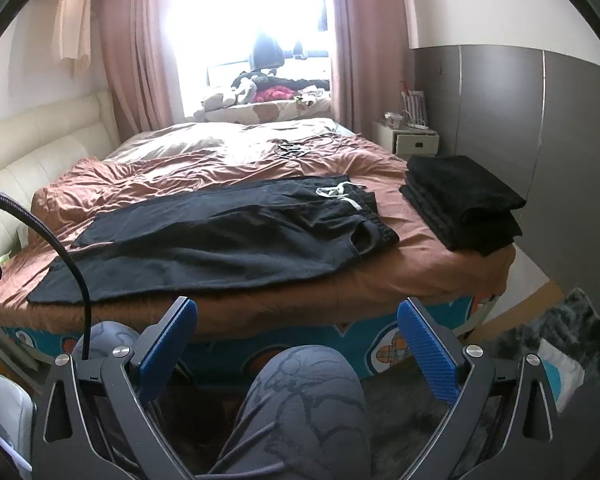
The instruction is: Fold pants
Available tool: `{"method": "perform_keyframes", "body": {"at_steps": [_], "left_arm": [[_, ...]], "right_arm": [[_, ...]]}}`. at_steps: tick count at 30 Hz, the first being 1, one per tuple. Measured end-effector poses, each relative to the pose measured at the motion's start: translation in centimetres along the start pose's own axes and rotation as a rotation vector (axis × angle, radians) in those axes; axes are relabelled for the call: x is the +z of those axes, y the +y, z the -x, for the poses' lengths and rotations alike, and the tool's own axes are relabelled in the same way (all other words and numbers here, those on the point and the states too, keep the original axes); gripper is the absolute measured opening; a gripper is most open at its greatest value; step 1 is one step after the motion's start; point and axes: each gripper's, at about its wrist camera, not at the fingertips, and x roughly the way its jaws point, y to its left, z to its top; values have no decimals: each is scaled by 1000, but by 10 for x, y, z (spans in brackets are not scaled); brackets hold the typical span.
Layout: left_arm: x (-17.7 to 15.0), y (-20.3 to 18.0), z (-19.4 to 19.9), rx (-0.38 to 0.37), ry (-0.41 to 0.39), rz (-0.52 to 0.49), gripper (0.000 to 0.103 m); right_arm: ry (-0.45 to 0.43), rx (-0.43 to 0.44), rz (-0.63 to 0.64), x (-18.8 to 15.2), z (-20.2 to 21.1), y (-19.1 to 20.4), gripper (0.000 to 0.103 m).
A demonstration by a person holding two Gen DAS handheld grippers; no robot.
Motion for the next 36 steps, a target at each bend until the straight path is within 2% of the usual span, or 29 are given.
{"method": "perform_keyframes", "body": {"at_steps": [11, 36], "left_arm": [[-6, 8, 7, 12, -10, 33, 103], [-5, -3, 17, 23, -24, -6, 102]], "right_arm": [[-3, 2, 28, 0, 2, 2, 101], [-27, -22, 24, -7, 14, -5, 101]]}}
